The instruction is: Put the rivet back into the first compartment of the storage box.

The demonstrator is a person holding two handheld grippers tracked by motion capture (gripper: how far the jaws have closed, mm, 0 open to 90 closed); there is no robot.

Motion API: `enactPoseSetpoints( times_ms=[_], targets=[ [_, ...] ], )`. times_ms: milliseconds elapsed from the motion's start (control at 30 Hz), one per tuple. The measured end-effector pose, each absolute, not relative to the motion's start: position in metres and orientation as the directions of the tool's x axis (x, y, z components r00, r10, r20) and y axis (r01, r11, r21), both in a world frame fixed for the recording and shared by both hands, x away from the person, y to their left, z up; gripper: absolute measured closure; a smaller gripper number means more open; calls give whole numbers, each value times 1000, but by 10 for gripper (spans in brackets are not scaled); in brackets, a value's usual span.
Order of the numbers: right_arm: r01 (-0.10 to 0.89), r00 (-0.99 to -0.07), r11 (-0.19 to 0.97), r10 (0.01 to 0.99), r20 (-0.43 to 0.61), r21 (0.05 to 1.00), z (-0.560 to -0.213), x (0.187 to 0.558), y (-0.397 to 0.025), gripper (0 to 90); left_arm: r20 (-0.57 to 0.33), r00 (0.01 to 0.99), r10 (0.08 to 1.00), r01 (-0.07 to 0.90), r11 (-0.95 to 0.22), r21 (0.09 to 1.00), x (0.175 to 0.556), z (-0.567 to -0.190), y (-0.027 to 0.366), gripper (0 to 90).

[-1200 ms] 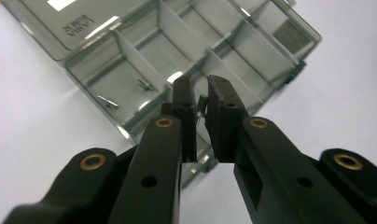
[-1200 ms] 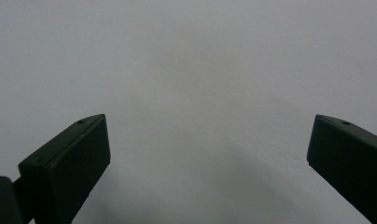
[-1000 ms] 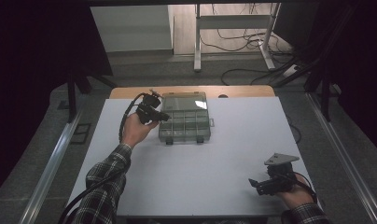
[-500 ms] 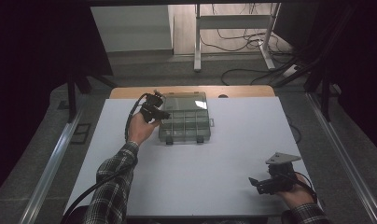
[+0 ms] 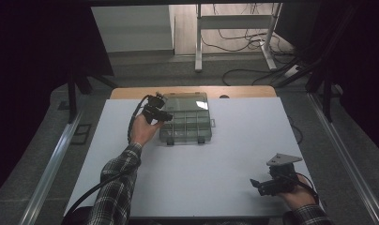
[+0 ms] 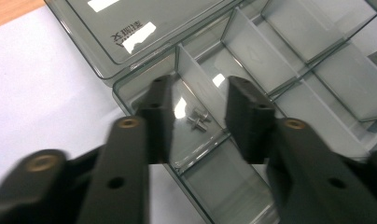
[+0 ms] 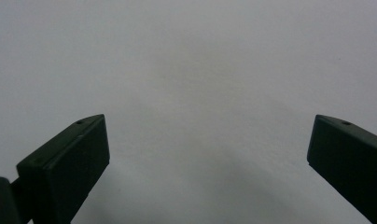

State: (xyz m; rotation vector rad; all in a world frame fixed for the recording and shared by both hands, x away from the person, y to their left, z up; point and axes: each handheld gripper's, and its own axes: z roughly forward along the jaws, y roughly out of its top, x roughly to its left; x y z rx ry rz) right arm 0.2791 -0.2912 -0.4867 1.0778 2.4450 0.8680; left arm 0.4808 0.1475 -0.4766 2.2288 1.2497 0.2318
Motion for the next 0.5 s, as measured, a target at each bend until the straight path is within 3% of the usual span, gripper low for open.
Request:
enactPoseSetpoints(
  times_ms=[300, 500],
  targets=[
    [549, -658, 535, 750, -62, 642, -487, 279, -290, 0, -154, 558, 816, 713, -376, 591, 470, -473, 157, 327],
    [552, -659, 539, 750, -64, 636, -487, 279, -290, 0, -188, 570, 800, 702, -355, 617, 463, -470, 163, 243]
  ],
)
